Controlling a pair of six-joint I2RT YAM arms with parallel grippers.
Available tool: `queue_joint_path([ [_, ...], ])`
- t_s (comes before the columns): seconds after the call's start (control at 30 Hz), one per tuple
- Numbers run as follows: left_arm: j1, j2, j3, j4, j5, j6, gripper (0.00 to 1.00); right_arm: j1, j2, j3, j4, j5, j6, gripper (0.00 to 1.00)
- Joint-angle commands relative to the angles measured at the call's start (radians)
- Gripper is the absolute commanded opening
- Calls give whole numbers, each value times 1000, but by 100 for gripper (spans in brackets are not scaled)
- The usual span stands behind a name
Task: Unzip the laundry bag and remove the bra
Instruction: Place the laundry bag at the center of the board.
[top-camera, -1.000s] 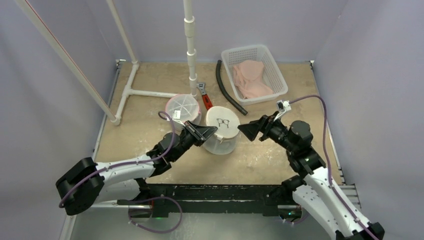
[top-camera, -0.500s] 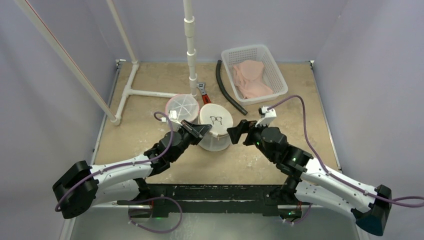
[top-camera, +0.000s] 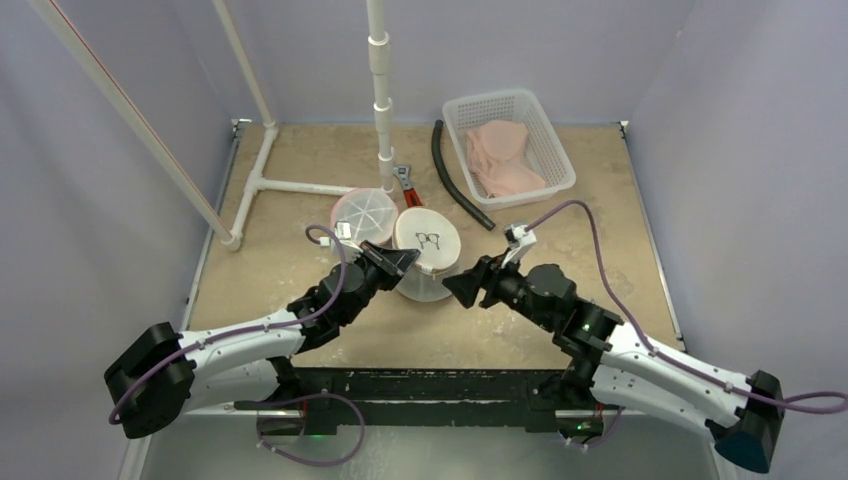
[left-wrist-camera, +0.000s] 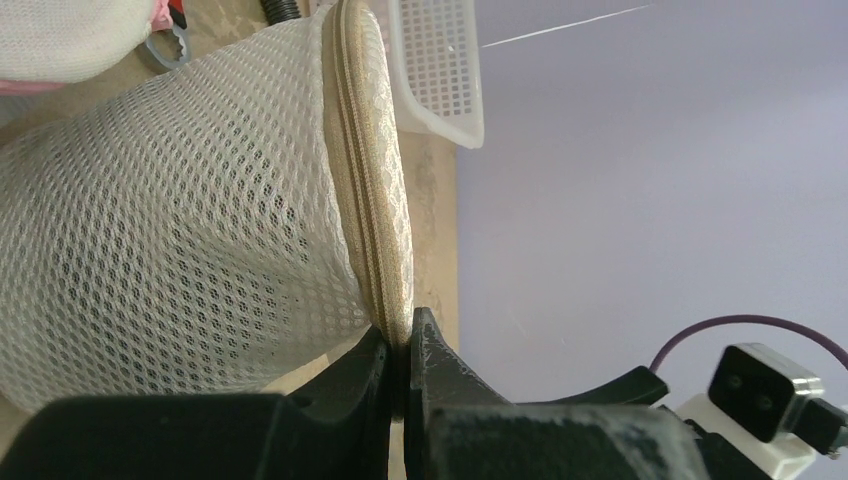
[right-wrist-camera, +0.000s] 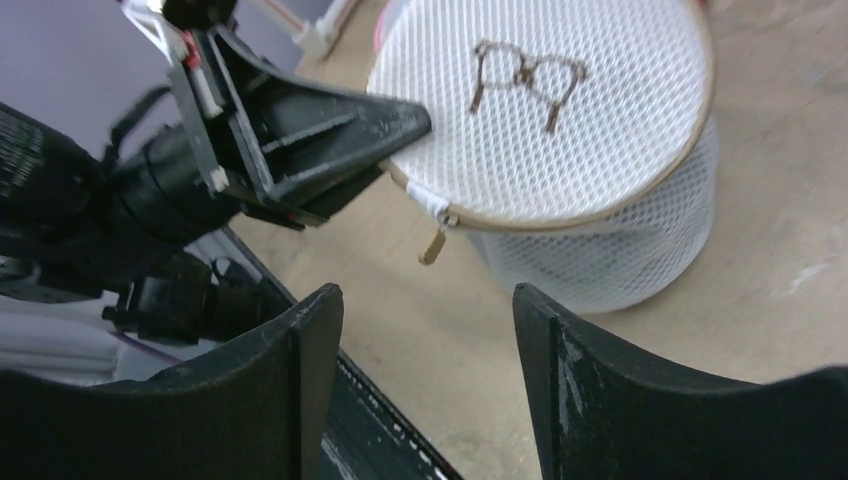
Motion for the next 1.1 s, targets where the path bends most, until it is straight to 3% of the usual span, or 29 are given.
queue_joint_path([
  [0.0,3,-14,36,25,-25,-17,0,22,73,-5,77,-56,37,62],
  [0.17,4,-17,41,19,-23,-14,0,25,117,13,105,-54,28,50],
  [0.37,4,-8,35,24,-21,-15,0,35,199,66,105,-48,27,43],
  [1.07,1,13,54,4,-9,-16,0,90,347,176,0,117,15,34],
])
